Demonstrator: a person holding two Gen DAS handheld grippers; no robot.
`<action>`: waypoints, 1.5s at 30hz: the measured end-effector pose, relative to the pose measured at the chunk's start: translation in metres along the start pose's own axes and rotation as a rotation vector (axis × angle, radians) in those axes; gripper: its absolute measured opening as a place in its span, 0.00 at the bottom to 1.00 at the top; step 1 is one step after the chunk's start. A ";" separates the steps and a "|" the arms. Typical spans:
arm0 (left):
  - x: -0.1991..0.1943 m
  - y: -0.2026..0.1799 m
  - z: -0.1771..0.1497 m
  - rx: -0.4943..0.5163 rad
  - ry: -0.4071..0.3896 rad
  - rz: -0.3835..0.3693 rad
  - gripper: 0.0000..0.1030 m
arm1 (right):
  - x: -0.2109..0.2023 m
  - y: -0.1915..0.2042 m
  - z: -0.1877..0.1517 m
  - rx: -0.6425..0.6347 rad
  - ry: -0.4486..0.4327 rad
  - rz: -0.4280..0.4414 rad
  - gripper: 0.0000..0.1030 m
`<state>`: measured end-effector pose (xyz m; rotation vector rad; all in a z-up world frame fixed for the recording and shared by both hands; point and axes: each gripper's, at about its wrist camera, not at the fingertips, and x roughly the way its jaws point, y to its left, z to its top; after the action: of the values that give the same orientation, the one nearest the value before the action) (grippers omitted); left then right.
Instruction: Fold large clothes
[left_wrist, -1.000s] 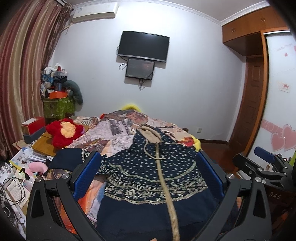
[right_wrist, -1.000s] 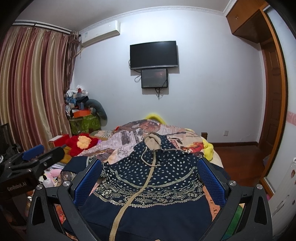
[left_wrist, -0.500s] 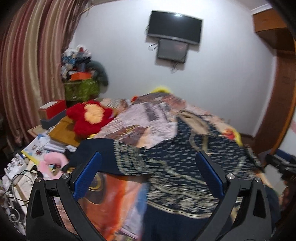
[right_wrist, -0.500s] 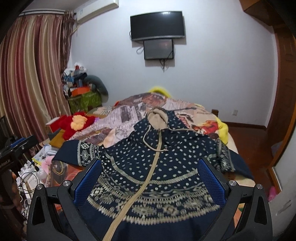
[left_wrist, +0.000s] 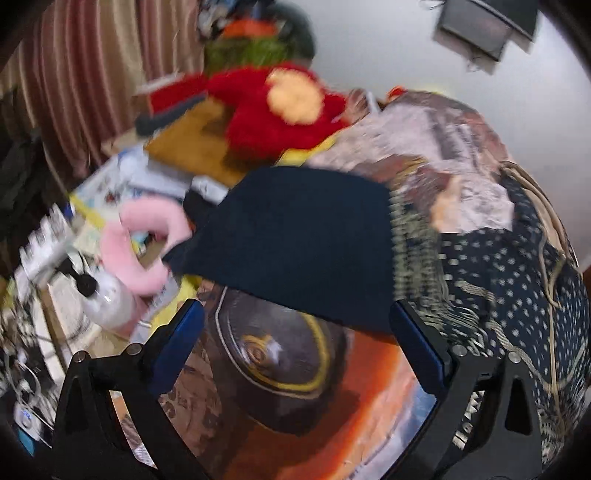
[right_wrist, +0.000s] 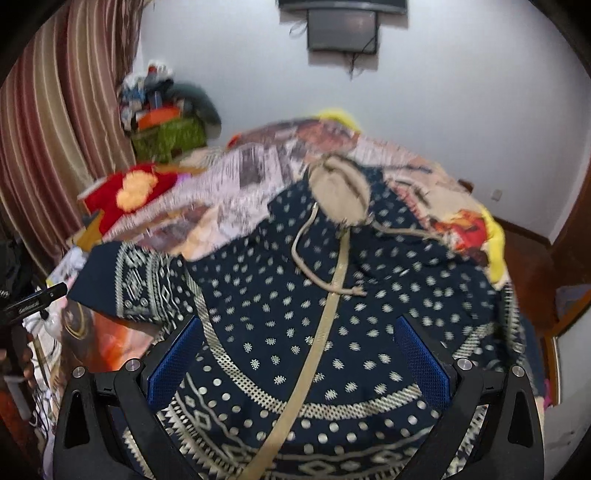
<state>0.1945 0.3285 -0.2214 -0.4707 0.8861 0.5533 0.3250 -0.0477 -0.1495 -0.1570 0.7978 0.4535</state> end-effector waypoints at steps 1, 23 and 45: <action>0.010 0.010 0.001 -0.049 0.030 -0.028 0.98 | 0.012 0.000 0.001 -0.004 0.028 0.008 1.00; 0.052 0.073 0.058 -0.364 0.045 -0.126 0.06 | 0.179 0.027 0.003 0.011 0.446 0.190 1.00; -0.069 -0.221 0.068 0.246 -0.171 -0.407 0.04 | 0.070 -0.060 0.011 0.142 0.324 0.191 1.00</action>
<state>0.3374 0.1825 -0.0930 -0.3602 0.6597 0.1066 0.4019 -0.0748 -0.1945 -0.0216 1.1660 0.5575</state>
